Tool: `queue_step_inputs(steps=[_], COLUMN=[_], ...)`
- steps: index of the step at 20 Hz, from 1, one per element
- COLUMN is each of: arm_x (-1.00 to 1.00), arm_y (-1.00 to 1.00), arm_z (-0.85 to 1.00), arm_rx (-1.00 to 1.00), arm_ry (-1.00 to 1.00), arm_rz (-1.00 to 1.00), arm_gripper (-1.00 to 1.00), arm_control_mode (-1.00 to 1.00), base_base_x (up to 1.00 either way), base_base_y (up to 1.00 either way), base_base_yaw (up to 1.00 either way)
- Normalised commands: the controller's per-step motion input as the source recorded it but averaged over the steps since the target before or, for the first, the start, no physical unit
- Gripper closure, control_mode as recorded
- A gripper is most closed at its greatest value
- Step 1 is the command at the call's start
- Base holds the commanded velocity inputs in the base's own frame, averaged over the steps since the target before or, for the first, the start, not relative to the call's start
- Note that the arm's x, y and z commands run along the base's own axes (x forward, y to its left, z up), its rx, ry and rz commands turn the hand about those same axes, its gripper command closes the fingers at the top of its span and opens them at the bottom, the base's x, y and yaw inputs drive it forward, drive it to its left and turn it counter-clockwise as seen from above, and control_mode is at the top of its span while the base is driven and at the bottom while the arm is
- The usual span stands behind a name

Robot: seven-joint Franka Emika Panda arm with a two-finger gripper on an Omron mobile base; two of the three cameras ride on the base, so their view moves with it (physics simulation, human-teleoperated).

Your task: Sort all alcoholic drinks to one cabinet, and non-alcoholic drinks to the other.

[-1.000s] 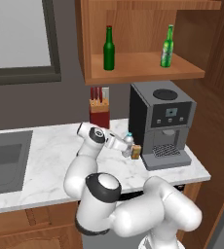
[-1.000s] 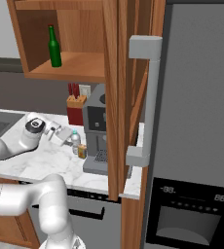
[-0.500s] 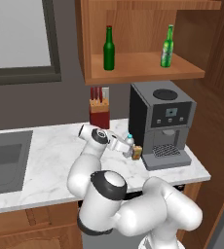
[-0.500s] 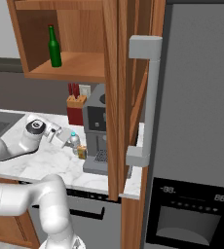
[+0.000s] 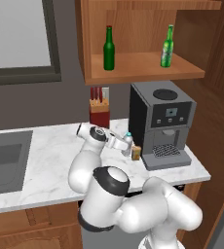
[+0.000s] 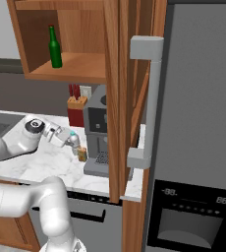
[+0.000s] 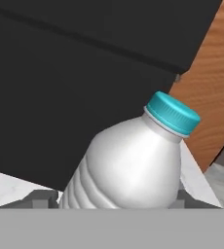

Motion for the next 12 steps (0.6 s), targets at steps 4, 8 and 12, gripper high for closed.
queue_step_inputs(steps=[4, 8, 12], arm_x=[0.00, -0.06, -0.29], arm_y=[0.32, 0.36, 0.25], arm_z=[0.44, 0.64, 0.74], arm_rx=[-0.01, -0.01, -0.04], arm_ry=[0.03, 0.05, 0.14], arm_rz=[0.01, 0.05, 0.09], arm_gripper=[1.00, 1.00, 1.00], arm_control_mode=[-1.00, -1.00, -1.00], base_base_x=[0.00, 0.00, 0.00], base_base_y=[0.00, 0.00, 0.00], base_base_yaw=[0.00, 0.00, 0.00])
